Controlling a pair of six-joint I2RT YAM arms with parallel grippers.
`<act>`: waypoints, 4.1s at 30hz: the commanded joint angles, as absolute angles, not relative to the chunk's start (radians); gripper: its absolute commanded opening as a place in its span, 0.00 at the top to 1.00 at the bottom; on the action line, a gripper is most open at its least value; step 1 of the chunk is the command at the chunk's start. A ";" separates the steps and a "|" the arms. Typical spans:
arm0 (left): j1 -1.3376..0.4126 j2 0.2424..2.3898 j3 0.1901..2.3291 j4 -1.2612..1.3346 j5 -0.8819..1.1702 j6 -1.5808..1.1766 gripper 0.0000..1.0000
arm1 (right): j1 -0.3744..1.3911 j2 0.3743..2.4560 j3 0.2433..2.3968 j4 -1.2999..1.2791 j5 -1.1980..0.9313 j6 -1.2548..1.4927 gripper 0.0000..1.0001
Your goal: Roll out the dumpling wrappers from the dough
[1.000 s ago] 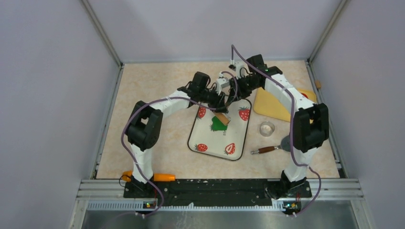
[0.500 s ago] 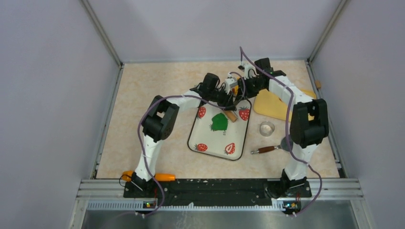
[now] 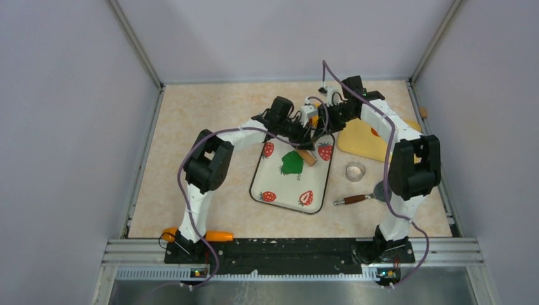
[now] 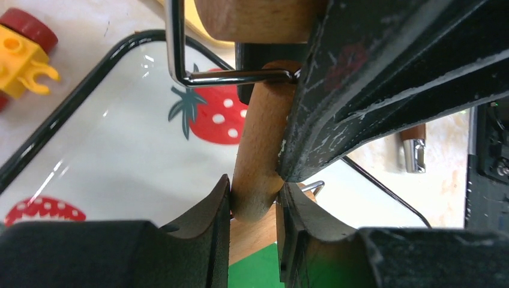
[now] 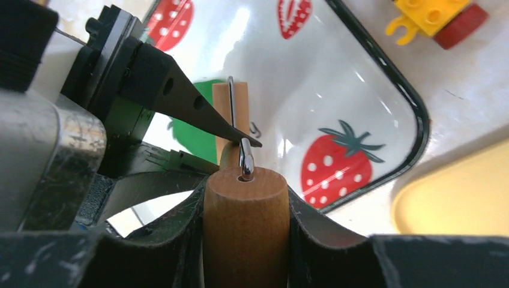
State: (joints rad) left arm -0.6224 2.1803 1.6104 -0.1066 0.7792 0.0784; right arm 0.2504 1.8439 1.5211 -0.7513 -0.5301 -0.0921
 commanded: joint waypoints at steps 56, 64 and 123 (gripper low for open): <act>-0.592 2.002 1.334 -0.181 0.644 0.069 1.00 | 0.440 1.988 1.354 -0.702 -0.424 -0.308 1.00; -0.563 1.931 1.205 -0.175 0.644 0.067 1.00 | 0.488 2.031 1.342 -0.669 -0.437 -0.263 1.00; -0.526 1.874 1.513 -0.318 0.807 0.201 1.00 | 0.402 1.919 1.598 -0.789 -0.550 -0.041 1.00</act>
State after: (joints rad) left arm -0.4870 1.9347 1.3647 -0.3805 0.7612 0.1993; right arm 0.4244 2.0026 1.6196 -0.6880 -0.7086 0.0650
